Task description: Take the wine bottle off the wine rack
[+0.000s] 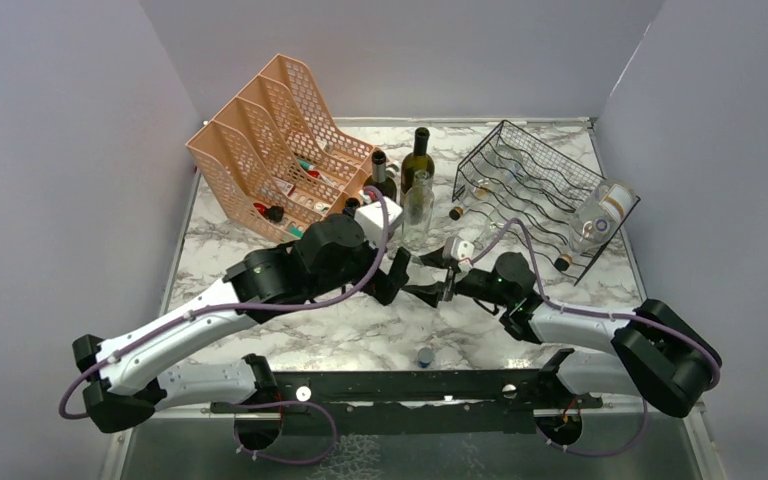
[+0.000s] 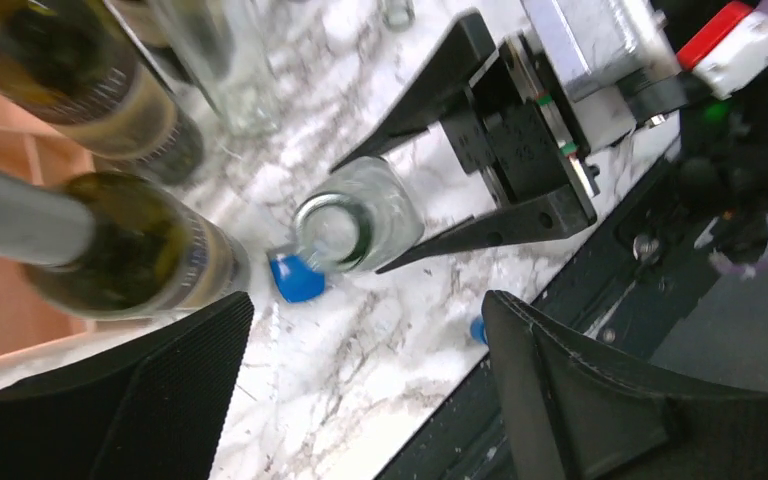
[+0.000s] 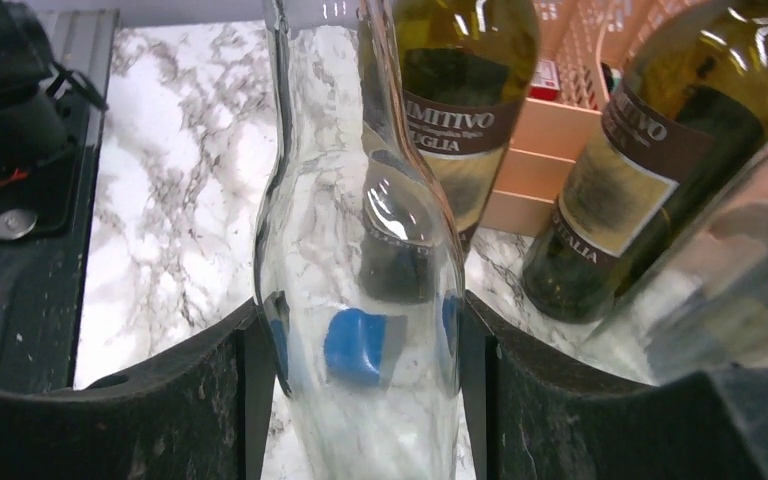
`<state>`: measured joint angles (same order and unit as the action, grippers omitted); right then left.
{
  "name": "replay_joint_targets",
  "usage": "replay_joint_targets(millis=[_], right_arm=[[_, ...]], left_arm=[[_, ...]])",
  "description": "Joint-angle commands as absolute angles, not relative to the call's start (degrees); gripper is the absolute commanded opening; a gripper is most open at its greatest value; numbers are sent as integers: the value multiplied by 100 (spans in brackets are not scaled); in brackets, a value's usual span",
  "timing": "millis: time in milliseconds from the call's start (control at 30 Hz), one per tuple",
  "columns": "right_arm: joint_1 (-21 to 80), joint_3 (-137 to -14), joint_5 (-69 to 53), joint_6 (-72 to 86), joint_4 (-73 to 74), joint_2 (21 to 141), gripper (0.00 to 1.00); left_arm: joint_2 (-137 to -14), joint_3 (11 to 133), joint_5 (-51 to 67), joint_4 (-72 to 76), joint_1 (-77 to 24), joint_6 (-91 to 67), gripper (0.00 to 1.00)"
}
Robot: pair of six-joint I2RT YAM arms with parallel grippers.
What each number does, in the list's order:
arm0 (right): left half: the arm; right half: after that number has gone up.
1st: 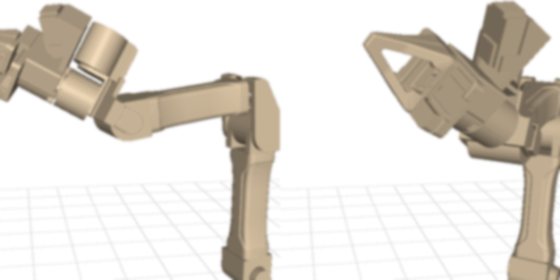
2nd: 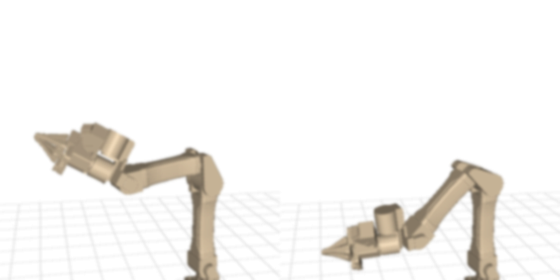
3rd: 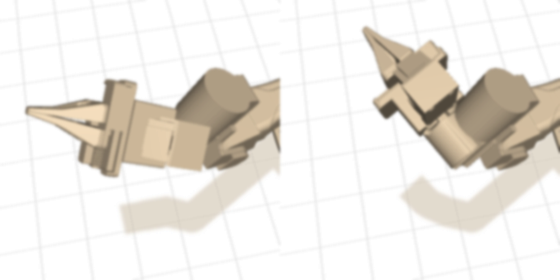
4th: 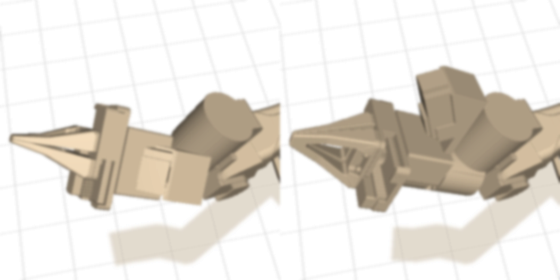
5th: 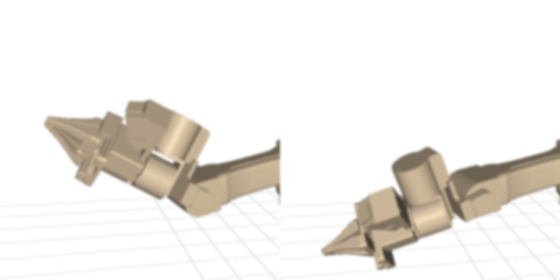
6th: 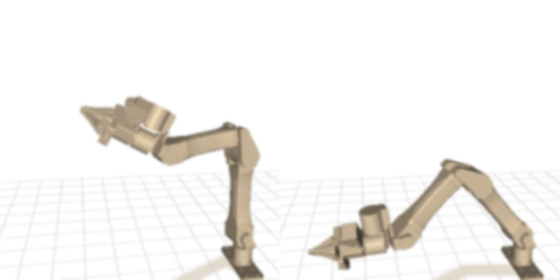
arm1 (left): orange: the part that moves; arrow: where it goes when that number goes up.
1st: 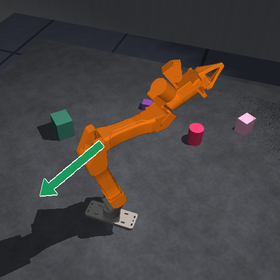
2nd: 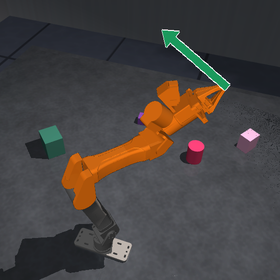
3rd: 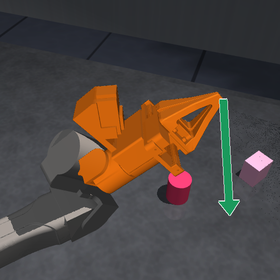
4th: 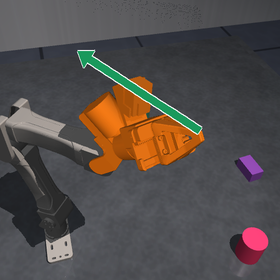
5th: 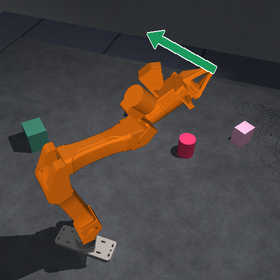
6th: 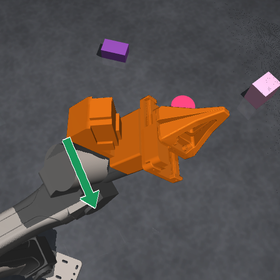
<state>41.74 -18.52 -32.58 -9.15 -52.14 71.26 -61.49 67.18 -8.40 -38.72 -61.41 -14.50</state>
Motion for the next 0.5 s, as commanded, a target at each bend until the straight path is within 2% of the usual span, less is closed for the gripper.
replay_joint_targets(millis=[0,233,467], right_arm=[[4209,-1605,-2354,46,-6976,7225,40],[4210,-1789,-1526,756,-8360,7998,38],[4210,-2273,-1125,913,-9548,9091,37]], left_arm=[[-5614,7044,-1671,-3753,-6141,-1458,93],[-4974,6955,-2473,-3674,-6143,-1608,97],[-4596,6713,-2635,-3665,-6141,-1811,99]])
